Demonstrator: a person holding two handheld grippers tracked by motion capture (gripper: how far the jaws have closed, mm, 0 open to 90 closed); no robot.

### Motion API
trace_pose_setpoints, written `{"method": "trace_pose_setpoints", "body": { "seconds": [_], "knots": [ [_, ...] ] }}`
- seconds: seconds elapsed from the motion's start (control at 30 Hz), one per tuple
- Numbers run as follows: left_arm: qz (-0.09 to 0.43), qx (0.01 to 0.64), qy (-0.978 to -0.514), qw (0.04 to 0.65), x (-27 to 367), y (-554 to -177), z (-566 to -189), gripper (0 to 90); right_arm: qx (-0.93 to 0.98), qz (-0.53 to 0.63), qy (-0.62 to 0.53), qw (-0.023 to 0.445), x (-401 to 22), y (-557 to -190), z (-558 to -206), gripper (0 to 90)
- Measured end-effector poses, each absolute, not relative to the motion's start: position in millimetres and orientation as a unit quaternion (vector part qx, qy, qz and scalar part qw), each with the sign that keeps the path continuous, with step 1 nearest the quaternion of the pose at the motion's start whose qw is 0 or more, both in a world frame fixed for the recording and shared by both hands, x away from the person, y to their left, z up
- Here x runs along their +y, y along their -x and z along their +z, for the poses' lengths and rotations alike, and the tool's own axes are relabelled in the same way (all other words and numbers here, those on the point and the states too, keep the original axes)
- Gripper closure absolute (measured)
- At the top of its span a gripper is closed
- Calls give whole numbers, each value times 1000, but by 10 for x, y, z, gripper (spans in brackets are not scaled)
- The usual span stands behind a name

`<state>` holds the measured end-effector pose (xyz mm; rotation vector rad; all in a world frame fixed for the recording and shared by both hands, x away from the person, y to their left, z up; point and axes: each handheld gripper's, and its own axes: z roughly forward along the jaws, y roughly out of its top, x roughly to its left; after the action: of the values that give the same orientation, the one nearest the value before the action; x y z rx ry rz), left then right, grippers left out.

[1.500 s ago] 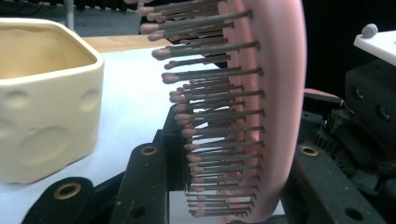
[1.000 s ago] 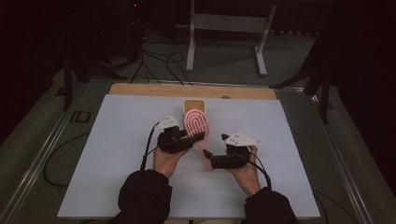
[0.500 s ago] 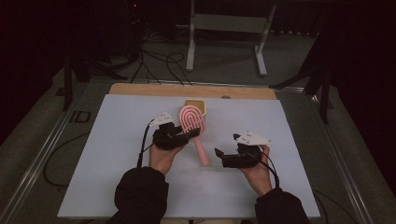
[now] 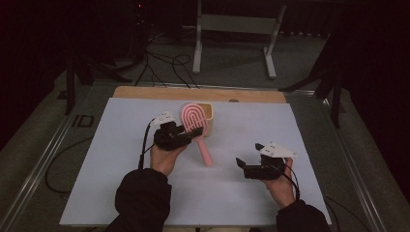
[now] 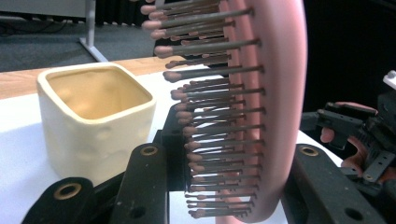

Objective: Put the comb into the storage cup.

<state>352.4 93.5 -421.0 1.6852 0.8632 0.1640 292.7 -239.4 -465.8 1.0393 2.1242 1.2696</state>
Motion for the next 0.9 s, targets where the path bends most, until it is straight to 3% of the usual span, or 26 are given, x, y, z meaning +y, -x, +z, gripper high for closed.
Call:
{"method": "trace_pose_setpoints", "body": {
  "seconds": [0.33,0.9],
  "knots": [
    [73,375,-717,583,971,-3547,-4190,645,742,488,-393,237,-2652,-2796,-4794,91],
    [86,374,-708,593,1074,-3585,-4081,645,720,500,-394,277,-2738,-2701,-4924,91]
  ]
}}
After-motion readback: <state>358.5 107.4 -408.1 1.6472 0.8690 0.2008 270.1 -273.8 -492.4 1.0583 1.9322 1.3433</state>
